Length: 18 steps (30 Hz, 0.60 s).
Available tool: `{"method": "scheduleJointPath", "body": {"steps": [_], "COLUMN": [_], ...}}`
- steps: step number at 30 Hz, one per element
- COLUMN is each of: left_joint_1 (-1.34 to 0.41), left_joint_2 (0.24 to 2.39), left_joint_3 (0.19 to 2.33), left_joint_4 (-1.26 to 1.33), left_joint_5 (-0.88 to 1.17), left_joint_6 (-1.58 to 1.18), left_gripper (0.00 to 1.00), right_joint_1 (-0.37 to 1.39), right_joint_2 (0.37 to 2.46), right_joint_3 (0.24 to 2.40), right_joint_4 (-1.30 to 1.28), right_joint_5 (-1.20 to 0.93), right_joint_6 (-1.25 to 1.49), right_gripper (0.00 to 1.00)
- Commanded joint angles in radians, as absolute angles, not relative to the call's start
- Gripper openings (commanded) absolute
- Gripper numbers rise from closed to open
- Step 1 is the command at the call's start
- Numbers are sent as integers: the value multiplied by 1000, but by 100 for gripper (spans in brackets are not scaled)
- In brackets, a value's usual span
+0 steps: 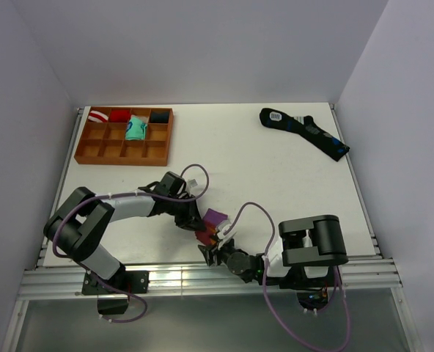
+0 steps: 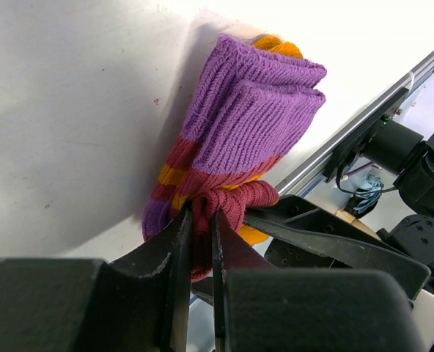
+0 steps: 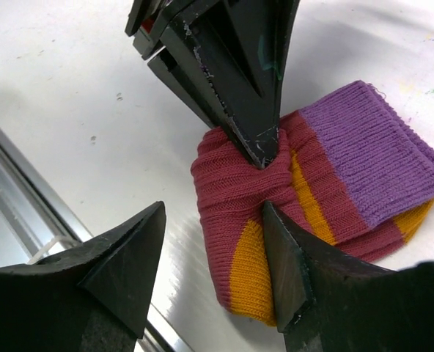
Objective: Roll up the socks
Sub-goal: Roll the sock at the center of the board.
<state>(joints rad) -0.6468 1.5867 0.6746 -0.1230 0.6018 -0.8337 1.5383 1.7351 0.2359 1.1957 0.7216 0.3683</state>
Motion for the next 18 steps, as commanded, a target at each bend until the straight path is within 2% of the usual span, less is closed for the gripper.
{"method": "scheduleJointPath", "body": {"steps": [1,12,15,18], "left_joint_1": [-653,-650,-650,-649], "left_joint_2": [1566,1551,1548,1546], "left_joint_3": [654,643,643,643], "left_joint_4": [-103,-100,-104,-106], "left_joint_5": [675,689,692,693], "left_joint_6": [-854,-858,-854,-851], "left_gripper": [0,0,0,0], "right_joint_1": [1539,1549,1551,1551], "right_joint_2": [1808,1862,1871,1876], "right_joint_3": [241,311,325,313], "right_joint_4": [1008,876,853,870], "right_joint_5": [736,811,815,802], "right_joint_6": [400,387,388,393], "right_gripper": [62,54,39,38]}}
